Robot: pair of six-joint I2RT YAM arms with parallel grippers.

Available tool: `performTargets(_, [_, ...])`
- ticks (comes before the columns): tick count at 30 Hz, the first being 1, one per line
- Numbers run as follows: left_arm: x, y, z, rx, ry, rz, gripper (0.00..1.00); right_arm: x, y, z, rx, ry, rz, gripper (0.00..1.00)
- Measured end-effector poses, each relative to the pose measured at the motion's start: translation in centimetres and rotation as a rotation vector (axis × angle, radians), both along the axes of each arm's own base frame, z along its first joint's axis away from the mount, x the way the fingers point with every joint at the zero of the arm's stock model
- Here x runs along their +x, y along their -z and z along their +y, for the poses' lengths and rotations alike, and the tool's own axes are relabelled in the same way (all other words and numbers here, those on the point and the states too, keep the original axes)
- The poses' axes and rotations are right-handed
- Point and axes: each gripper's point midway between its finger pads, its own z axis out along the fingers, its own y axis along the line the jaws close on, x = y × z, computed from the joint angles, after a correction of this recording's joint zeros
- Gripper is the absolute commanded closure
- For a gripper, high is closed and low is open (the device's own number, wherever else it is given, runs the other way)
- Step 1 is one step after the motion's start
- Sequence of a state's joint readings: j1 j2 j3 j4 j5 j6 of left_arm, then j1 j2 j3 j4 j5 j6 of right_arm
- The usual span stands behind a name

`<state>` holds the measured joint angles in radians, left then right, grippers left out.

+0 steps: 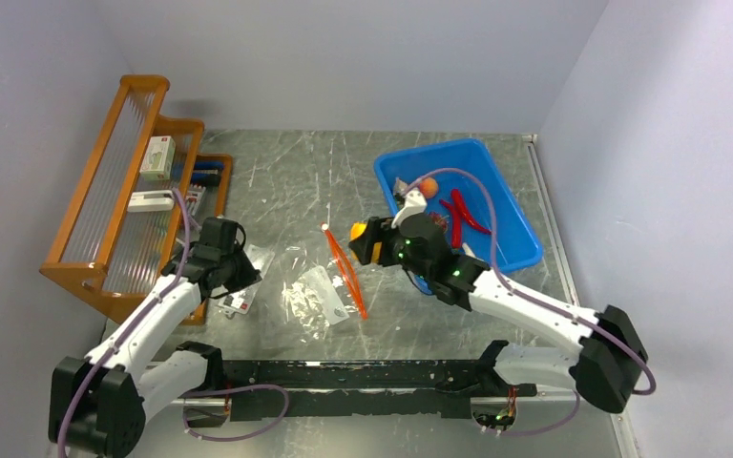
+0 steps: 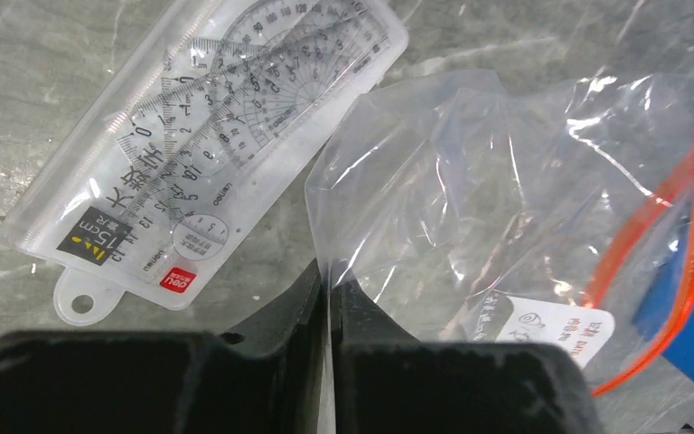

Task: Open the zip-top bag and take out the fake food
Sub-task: Place the fake vegetable in the bin.

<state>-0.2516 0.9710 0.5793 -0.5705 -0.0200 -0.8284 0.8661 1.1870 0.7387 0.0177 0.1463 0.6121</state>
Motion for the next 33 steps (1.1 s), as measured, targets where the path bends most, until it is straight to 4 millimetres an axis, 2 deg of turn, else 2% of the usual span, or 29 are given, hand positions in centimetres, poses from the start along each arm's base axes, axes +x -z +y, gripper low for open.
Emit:
performTargets(1, [-0.1, 0.3, 0.0, 0.008, 0.01, 0.016, 0.7, 0.5, -0.8, -0.9, 0.007, 0.037, -0.019, 0.51])
performTargets(3, [-0.1, 0.7, 0.0, 0.021, 0.032, 0.041, 0.43, 1.2, -1.8, -2.6, 0.003, 0.094, -0.043, 0.51])
performTargets(5, [-0.2, 0.5, -0.1, 0.023, 0.052, 0.036, 0.2, 1.6, -2.5, -4.4, -0.013, 0.143, -0.063, 0.51])
performTargets(7, [-0.1, -0.4, -0.2, 0.014, 0.063, -0.006, 0.08, 1.7, -2.9, -5.7, -0.031, 0.178, -0.079, 0.5])
performTargets(14, [0.7, -6.1, -0.3, -0.009, 0.07, -0.179, 0.01, 2.4, -4.9, -9.6, -0.123, 0.307, -0.14, 0.47])
performTargets(19, [1.6, -9.9, 0.8, 0.042, 0.043, -0.273, 0.01, 2.6, -4.7, -12.3, -0.205, 0.396, -0.16, 0.47])
performTargets(23, [1.6, -11.0, 2.2, 0.106, 0.014, -0.317, 0.01, 3.3, -3.7, -14.9, -0.297, 0.471, -0.147, 0.46])
performTargets(27, [1.7, -11.1, 3.1, 0.168, 0.019, -0.323, 0.0, 4.6, -2.3, -18.4, -0.366, 0.559, -0.098, 0.45])
performTargets(33, [1.7, -11.6, 3.7, 0.22, 0.044, -0.347, 0.02, 6.9, 0.0, -23.9, -0.317, 0.646, 0.044, 0.43])
